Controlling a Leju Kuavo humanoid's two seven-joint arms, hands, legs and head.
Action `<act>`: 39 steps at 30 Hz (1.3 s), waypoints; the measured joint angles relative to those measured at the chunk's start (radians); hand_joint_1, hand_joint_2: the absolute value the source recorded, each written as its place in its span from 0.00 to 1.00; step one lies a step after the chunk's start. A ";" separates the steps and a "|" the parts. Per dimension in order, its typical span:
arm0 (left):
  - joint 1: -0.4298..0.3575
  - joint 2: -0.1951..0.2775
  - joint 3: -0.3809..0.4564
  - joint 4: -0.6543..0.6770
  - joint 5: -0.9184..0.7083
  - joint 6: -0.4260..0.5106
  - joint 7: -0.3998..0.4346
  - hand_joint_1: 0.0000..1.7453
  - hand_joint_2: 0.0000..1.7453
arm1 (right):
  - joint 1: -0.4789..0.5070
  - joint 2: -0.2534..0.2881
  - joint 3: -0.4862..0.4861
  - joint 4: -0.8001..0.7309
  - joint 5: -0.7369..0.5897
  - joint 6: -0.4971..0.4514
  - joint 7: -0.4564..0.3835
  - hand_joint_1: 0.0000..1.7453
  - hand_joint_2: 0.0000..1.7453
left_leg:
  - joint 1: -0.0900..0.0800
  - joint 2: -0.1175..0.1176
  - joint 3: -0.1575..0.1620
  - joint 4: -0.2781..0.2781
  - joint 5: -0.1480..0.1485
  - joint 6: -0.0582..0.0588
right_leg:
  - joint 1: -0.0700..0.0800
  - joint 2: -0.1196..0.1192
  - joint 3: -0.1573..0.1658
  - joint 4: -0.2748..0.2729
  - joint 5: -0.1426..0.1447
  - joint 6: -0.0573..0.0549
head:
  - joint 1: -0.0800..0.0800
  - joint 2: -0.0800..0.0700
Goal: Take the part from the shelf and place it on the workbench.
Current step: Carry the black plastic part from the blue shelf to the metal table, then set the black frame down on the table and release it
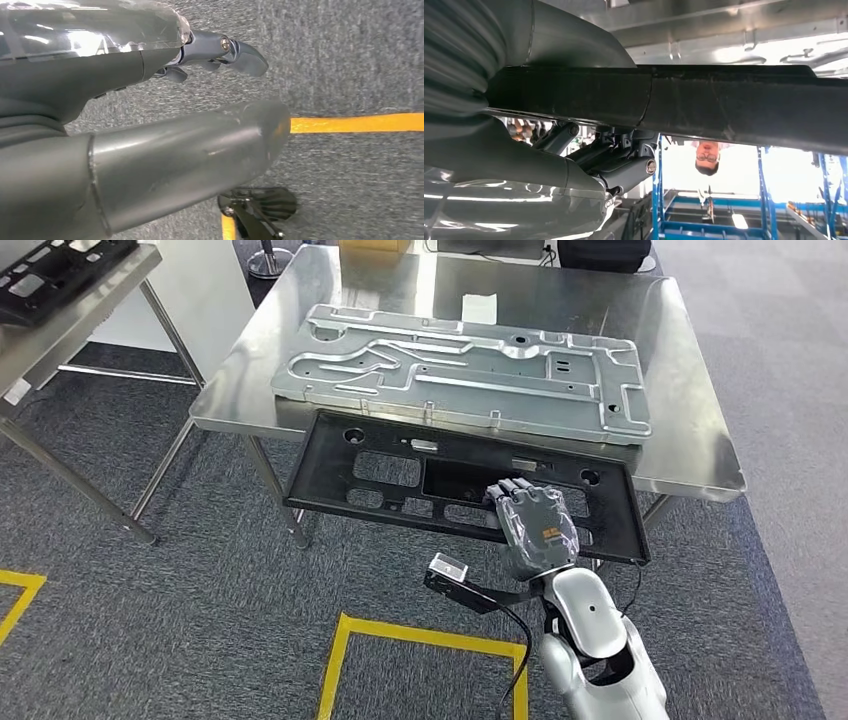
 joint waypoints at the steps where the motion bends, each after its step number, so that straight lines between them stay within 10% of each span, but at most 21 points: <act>1: 0.001 0.000 0.000 0.000 0.000 0.000 -0.001 0.00 0.00 | 0.000 -0.004 0.001 -0.002 0.000 0.000 0.001 1.00 1.00 | 0.000 -0.001 0.016 -0.001 -0.014 -0.004 | -0.001 -0.001 0.005 -0.059 0.063 -0.001 | 0.000 0.000; 4: 0.000 -0.001 0.000 -0.001 0.002 0.000 -0.006 0.00 0.00 | 0.002 -0.015 0.006 -0.006 0.002 0.003 0.004 1.00 1.00 | -0.002 -0.005 0.049 -0.002 -0.047 -0.021 | 0.007 -0.004 0.019 -0.164 0.190 -0.019 | 0.001 0.000; 8: -0.003 0.000 0.000 -0.001 0.003 0.000 -0.010 0.00 0.00 | 0.001 -0.022 0.010 -0.015 0.006 0.005 0.008 1.00 1.00 | -0.001 -0.002 0.044 0.052 -0.042 -0.042 | 0.007 0.000 0.060 -0.183 0.173 -0.052 | -0.001 0.000; 12: -0.002 0.000 0.000 -0.001 0.004 0.000 -0.012 0.00 0.00 | 0.006 -0.025 0.010 -0.016 0.006 0.005 0.009 1.00 1.00 | 0.003 0.004 -0.101 0.256 -0.116 -0.054 | 0.008 0.001 0.111 -0.191 0.134 -0.066 | -0.006 0.000; 14: 0.002 0.000 0.000 -0.002 0.004 0.000 -0.012 0.00 0.00 | 0.012 -0.028 0.010 -0.015 0.006 0.005 0.010 1.00 1.00 | 0.003 0.006 -0.143 0.256 -0.136 -0.055 | 0.009 0.003 0.140 -0.191 0.110 -0.065 | -0.006 0.000; 19: 0.010 0.001 0.000 -0.002 0.006 0.000 -0.011 0.00 0.00 | 0.016 -0.033 0.010 -0.011 0.006 0.004 0.010 1.00 1.00 | -0.005 0.009 -0.137 0.039 0.082 -0.035 | 0.012 0.007 0.202 -0.187 0.050 -0.047 | -0.008 0.000; 22: 0.007 0.001 0.000 -0.002 0.007 0.000 -0.011 0.00 0.00 | 0.013 -0.034 0.011 -0.011 0.004 0.004 0.011 1.00 1.00 | -0.006 0.007 -0.123 0.024 0.079 -0.017 | 0.012 0.008 0.207 -0.177 0.048 -0.030 | -0.010 0.000; 29: 0.004 0.002 0.000 -0.002 0.010 0.000 -0.011 0.00 0.00 | 0.010 -0.038 0.011 -0.008 -0.006 0.002 0.010 1.00 1.00 | -0.003 0.004 -0.044 0.002 0.028 0.001 | 0.007 0.002 0.002 0.071 -0.019 -0.006 | 0.000 0.000; 34: 0.004 0.001 0.000 -0.003 0.013 0.000 -0.011 0.00 0.00 | 0.011 -0.042 0.008 -0.003 -0.009 0.002 0.009 1.00 1.00 | -0.006 -0.002 0.021 -0.003 -0.027 -0.013 | 0.020 0.001 0.029 -0.159 0.179 -0.037 | 0.000 0.000; 39: -0.002 0.000 0.000 -0.004 0.014 0.000 -0.011 0.00 0.00 | 0.015 -0.044 0.002 0.001 -0.032 0.007 0.004 1.00 1.00 | -0.006 0.000 0.042 0.019 -0.042 -0.036 | 0.018 0.002 0.076 -0.202 0.173 -0.067 | -0.002 0.000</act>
